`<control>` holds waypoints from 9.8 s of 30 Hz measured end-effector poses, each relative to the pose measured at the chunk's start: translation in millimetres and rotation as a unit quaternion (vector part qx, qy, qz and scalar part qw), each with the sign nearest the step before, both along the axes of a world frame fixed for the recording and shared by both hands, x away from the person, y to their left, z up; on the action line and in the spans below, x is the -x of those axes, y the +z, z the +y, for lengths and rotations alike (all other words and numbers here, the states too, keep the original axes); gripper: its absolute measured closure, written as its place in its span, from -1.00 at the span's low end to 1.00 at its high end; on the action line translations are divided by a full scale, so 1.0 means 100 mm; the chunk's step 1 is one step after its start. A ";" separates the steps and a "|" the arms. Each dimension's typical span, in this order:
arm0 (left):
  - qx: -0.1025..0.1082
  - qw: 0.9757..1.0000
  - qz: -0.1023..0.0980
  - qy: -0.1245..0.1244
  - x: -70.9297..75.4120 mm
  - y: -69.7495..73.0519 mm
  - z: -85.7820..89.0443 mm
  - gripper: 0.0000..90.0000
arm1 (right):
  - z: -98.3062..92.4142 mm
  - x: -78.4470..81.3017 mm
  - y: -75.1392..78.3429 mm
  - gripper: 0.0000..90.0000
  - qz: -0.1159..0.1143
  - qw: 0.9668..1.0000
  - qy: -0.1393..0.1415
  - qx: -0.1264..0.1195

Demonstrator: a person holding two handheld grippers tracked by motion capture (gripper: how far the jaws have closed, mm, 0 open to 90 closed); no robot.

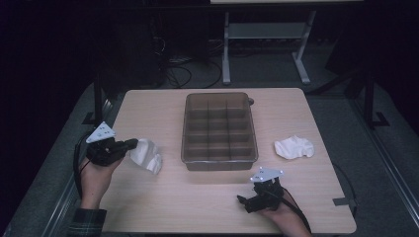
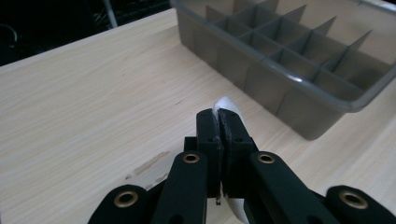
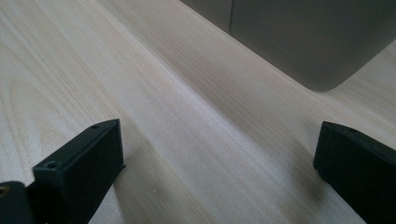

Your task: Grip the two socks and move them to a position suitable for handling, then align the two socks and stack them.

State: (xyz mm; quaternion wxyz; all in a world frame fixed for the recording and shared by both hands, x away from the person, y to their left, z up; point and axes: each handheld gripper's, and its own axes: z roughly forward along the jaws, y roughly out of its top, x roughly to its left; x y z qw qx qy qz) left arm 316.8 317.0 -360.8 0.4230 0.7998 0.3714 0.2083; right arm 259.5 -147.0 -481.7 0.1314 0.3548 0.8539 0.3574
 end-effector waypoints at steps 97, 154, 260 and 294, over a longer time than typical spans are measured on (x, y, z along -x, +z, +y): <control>-0.003 0.970 0.045 -0.240 0.35 -0.22 -1.86 0.96 | 0.00 0.00 0.00 -0.98 0.000 1.000 -0.001 0.000; -0.064 0.950 0.157 -0.263 0.69 -0.91 -1.70 1.00 | 0.00 0.00 0.00 -0.97 -0.001 1.000 0.001 0.001; -0.055 0.992 0.066 -0.094 0.42 -1.14 -0.59 -0.70 | -0.90 -0.42 0.39 -0.63 -0.019 0.991 -0.126 -0.029; -0.055 0.992 0.066 -0.090 0.41 -1.14 -0.60 -0.70 | -1.55 -0.93 0.44 -0.12 -0.027 0.974 -0.219 -0.047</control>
